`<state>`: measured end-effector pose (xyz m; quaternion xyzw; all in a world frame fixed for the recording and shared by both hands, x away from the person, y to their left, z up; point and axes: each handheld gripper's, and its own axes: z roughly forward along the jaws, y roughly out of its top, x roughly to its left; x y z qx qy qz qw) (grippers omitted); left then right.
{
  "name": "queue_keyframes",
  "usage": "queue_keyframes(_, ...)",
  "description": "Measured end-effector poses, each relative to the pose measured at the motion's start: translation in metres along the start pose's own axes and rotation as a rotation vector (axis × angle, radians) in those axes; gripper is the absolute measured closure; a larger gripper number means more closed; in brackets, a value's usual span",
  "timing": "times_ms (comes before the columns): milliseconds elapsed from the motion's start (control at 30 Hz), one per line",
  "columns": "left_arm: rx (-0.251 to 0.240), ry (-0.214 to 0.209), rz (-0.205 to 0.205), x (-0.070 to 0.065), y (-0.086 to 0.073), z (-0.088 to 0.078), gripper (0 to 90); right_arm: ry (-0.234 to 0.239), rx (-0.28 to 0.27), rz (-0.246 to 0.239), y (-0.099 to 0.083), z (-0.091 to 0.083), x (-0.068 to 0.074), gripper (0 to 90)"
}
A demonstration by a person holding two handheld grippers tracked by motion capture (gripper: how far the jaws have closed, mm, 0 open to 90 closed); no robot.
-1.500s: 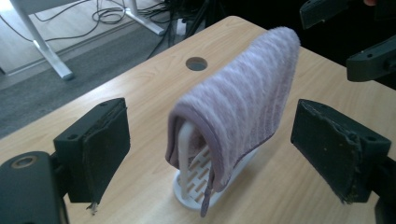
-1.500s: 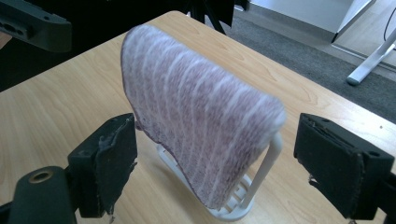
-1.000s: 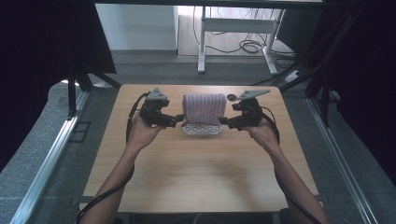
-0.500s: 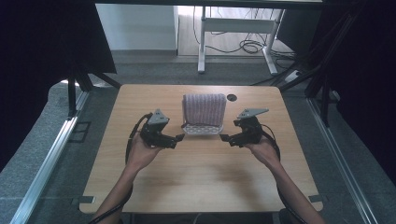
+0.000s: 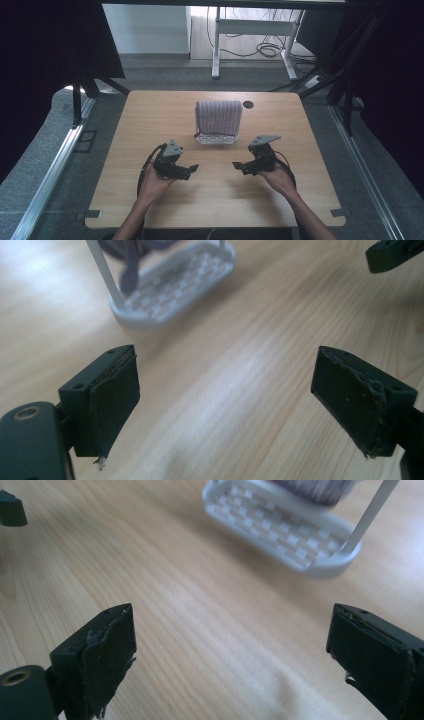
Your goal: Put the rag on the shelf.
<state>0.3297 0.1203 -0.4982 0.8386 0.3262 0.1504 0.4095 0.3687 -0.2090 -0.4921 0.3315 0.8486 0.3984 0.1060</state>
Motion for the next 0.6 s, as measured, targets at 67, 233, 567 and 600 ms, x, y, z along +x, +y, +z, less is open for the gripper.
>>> queue_keyframes(67,0.019,0.014,-0.002,-0.002,-0.009,0.006,11.8,0.004,0.019,0.004,-0.007,0.005,0.001,5.3)
queue_keyframes(233,0.055,0.003,-0.025,-0.003,-0.028,0.018,11.6,-0.006,0.059,-0.01,-0.025,0.019,0.004,4.9)
queue_keyframes(567,0.149,0.043,-0.054,-0.005,-0.035,0.03,10.9,-0.055,0.08,-0.066,-0.041,0.034,0.004,0.0)
queue_keyframes(600,0.151,0.045,-0.056,-0.005,-0.035,0.03,10.3,-0.056,0.079,-0.066,-0.041,0.034,0.004,0.0)
